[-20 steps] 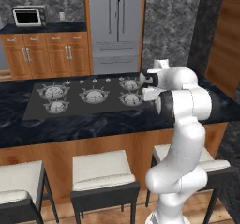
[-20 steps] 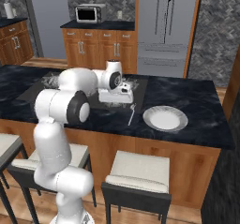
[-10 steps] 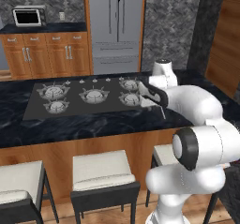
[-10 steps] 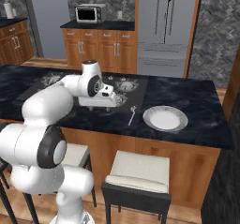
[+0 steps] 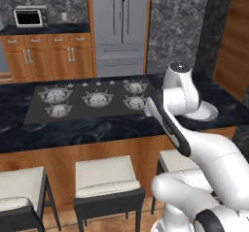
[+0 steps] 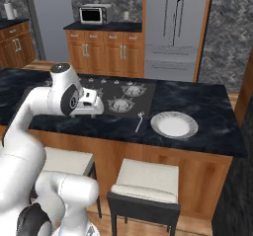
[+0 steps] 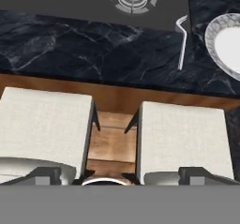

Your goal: Take the fork and place it on the left side of the plate. Then take the spoon and place it on the right side of the plate. Make sure they're directly next to the plate.

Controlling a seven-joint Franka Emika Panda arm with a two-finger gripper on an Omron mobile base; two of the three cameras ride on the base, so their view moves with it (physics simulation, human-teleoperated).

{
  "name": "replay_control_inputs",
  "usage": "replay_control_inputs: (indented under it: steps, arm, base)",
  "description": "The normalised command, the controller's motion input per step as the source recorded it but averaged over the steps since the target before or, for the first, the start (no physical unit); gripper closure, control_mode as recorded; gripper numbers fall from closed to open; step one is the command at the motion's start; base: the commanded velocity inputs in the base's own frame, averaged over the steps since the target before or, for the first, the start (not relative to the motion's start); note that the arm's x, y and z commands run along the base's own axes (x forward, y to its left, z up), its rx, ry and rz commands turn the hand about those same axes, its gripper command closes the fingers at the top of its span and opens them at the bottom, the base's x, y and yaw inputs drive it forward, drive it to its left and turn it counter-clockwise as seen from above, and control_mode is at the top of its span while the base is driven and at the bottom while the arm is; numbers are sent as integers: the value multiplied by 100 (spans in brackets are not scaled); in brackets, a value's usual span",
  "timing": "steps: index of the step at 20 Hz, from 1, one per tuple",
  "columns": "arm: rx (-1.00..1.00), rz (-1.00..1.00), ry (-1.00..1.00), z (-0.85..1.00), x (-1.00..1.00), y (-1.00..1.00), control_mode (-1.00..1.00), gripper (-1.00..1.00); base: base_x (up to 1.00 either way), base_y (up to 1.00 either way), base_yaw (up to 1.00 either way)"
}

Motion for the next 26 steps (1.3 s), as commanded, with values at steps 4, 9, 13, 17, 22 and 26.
replay_control_inputs:
  steps: [4, 9, 13, 17, 22, 26]
  arm:
    - [0, 7, -21, 31, -89, 8, -100, -100]
    - [1, 7, -21, 12, -80, 4, -100, -100]
    - [1, 8, -16, 4, -74, 17, -100, -100]
    - [0, 0, 0, 0, 0, 0, 100, -100]
    - [0, 0, 0, 0, 0, 0, 100, -100]
    - [0, 0, 0, 0, 0, 0, 100, -100]
  base:
    - [0, 0, 0]
    - [0, 0, 0]
    - [0, 0, 0]
    - [-61, 61, 11]
    - [-39, 100, 27]
    - [-26, 100, 42]
